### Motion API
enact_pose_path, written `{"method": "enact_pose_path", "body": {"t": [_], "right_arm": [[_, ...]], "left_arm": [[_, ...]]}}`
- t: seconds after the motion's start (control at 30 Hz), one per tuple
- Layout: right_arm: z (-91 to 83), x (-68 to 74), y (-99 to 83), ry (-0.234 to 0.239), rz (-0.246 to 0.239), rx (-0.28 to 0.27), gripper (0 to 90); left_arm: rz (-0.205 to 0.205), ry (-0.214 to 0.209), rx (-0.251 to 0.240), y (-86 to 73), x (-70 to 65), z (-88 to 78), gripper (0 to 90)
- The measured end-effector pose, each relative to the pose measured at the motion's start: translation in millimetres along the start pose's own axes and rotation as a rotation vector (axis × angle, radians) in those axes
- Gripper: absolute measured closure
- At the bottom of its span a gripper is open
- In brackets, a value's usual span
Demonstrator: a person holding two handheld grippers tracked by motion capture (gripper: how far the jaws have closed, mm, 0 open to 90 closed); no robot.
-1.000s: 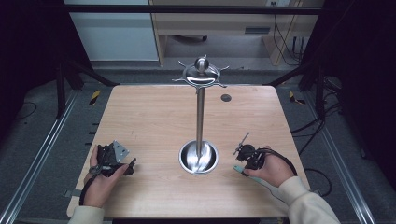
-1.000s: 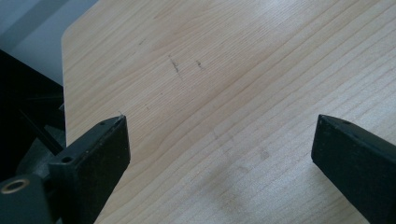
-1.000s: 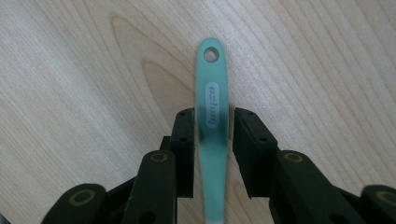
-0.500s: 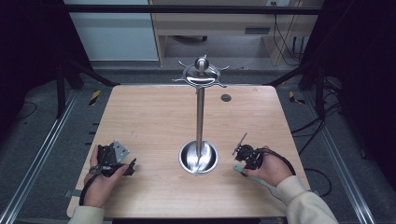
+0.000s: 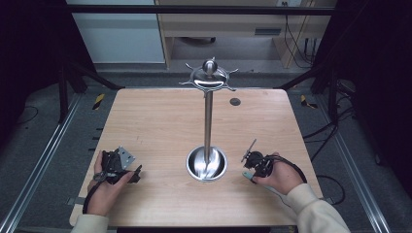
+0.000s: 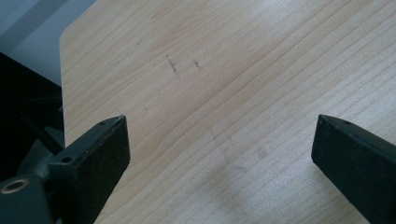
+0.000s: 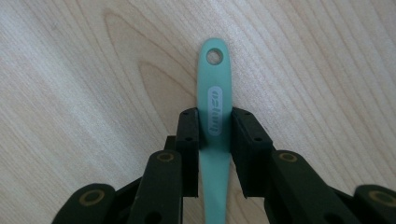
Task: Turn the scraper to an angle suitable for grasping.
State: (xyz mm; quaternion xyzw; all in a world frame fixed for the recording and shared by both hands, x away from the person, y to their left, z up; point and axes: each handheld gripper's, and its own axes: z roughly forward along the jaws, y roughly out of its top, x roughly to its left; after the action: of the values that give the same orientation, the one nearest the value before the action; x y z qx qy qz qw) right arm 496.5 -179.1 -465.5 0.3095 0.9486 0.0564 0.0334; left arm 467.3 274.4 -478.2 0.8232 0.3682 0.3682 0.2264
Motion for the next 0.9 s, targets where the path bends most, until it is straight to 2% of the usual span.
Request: {"method": "enact_pose_path", "body": {"t": [0.1, 0.23, 0.43, 0.5, 0.73, 0.9], "right_arm": [[0.1, 0.6, 0.1, -0.009, 0.006, -0.002, 73.9], [-0.1, 0.9, -0.6, -0.022, -0.012, -0.009, 74.2], [-6.9, 3.8, -0.5, -0.01, -0.007, -0.013, 74.4], [-9.9, 3.8, -0.1, -0.021, -0.02, -0.019, 74.4], [-29.7, 3.2, 1.0, -0.041, -0.018, -0.08, 74.5], [-44.4, 1.2, 1.9, -0.063, -0.012, -0.098, 74.6]], "left_arm": [[-0.001, 0.003, -0.002, 0.1, 0.4, -0.3, 4.0], [0.0, 0.007, 0.0, -0.2, 1.2, -0.8, 3.8], [-0.003, 0.004, -0.004, 0.2, 0.7, -0.8, 3.8], [-0.001, 0.004, -0.003, 0.1, 0.7, -0.9, 3.8], [-0.006, 0.004, -0.008, 0.3, 0.6, -0.8, 3.8], [-0.006, 0.005, -0.008, 0.2, 0.5, -0.8, 3.8]]}}
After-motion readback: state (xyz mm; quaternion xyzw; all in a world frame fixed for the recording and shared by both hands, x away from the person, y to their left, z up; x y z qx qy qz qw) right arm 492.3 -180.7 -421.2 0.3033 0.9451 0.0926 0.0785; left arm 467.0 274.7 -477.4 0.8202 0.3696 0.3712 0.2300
